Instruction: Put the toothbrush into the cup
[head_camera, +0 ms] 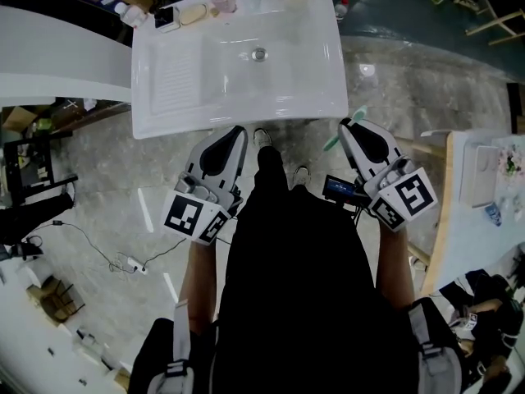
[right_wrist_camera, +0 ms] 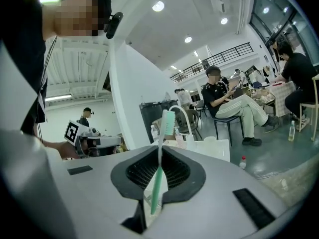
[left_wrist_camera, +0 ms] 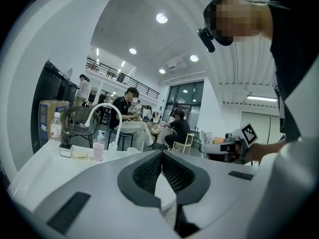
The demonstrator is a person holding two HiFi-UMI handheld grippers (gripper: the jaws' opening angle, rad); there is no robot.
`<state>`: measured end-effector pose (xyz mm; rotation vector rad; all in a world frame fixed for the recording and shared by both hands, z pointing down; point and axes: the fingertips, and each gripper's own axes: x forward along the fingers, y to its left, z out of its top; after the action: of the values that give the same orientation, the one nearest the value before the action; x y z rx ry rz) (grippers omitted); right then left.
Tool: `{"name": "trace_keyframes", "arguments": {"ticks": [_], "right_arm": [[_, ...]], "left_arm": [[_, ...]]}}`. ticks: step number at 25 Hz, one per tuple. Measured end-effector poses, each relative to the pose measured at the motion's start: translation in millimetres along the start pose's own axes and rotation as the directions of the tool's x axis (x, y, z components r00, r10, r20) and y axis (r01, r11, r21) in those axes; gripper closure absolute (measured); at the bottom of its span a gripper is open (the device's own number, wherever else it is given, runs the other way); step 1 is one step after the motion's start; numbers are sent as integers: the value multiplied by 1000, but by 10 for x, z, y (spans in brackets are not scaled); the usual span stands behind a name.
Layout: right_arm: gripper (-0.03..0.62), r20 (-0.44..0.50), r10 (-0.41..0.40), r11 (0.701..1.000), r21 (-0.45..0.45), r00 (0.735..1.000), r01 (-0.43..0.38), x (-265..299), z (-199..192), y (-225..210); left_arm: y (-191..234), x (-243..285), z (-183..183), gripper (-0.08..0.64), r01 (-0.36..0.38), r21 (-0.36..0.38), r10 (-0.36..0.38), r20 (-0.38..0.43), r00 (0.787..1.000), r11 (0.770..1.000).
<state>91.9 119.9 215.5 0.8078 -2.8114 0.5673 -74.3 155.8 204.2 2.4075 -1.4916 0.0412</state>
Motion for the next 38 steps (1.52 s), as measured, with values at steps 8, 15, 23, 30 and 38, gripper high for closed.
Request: {"name": "trace_keyframes", "arguments": {"ticks": [8,15,23,30,38], "right_arm": [[563,-14,-28,1000,-15,1000,27,705,319,-209],[563,3,-65,998,-18,998,65,1148,542,-336],[563,-27,-77,997,11,997,77,1580,432,-409],[563,-29,-37,999,23,999,38,1914,330,-749],[563,-25,-4,999,43,1000,5,2246,-123,-1176]], "left_arm": [[682,367,267,548,29,-2,-29,22,999,1000],[1090,611,384,548,78,-3,-77,27,997,997],[1387,905,178,548,167,-69,-168,-10,986,983],[1564,1392,-200,548,172,-86,-176,-46,983,981],[1593,1847,-796,548,178,-112,-189,-99,977,978]]}}
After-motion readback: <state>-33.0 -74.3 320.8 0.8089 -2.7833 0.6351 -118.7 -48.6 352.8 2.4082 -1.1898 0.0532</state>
